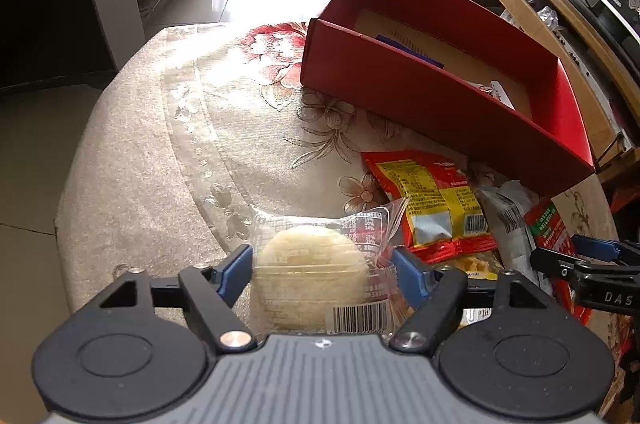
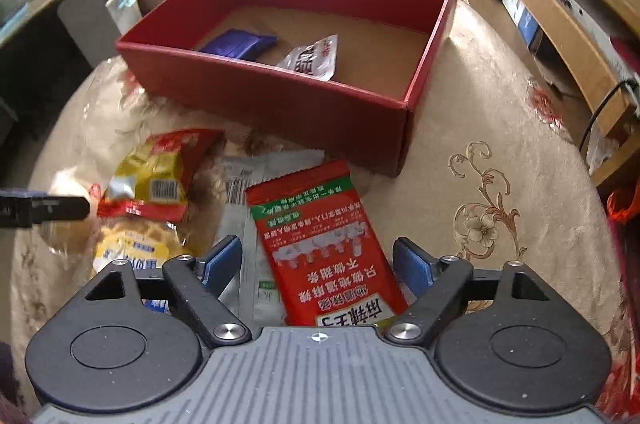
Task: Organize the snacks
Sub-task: 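Grasp the round bread with the left tool while the right tool grasps the red packet, then carry the round bread and red packet over the red box with both tools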
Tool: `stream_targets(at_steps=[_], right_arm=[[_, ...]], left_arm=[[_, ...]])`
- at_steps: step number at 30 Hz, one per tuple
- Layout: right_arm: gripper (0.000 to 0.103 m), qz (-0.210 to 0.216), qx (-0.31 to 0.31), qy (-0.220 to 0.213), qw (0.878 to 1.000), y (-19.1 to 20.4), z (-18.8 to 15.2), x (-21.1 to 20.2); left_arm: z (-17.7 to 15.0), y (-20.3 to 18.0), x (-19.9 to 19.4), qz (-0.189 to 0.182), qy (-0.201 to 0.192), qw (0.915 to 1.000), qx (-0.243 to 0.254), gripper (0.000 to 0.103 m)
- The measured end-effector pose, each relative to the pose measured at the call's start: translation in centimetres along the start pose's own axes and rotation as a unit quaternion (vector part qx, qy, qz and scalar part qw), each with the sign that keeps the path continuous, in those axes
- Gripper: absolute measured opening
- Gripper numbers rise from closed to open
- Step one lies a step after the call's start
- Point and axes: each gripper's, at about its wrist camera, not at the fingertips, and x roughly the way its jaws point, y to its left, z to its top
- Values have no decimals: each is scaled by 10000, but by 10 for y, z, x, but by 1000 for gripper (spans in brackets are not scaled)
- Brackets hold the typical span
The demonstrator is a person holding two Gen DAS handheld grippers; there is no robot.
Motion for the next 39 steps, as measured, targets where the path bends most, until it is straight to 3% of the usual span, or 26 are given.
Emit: stream_targets(at_steps=[2, 6, 12, 20, 29, 39], right_arm=[[82, 31, 85, 11, 10000, 0, 1, 0], [61, 142, 204, 110, 9996, 6, -2, -2], [55, -42, 278, 168, 9995, 22, -22, -19], [55, -44, 270, 272, 9993, 49, -71, -49], [56, -256, -98, 577, 9980, 81, -106, -44], [77, -368, -279, 712, 9964, 90, -112, -34]], left_arm=[[2, 1, 4, -20, 53, 10000, -48, 78], [2, 0, 9, -7, 97, 9999, -76, 78], [-4, 3, -4, -51, 93, 9999, -30, 70], [-32, 11, -23, -195, 216, 9996, 18, 69], [-94, -1, -49, -352, 543, 9955, 688, 70], [-104, -7, -40, -190, 611, 9948, 796, 79]])
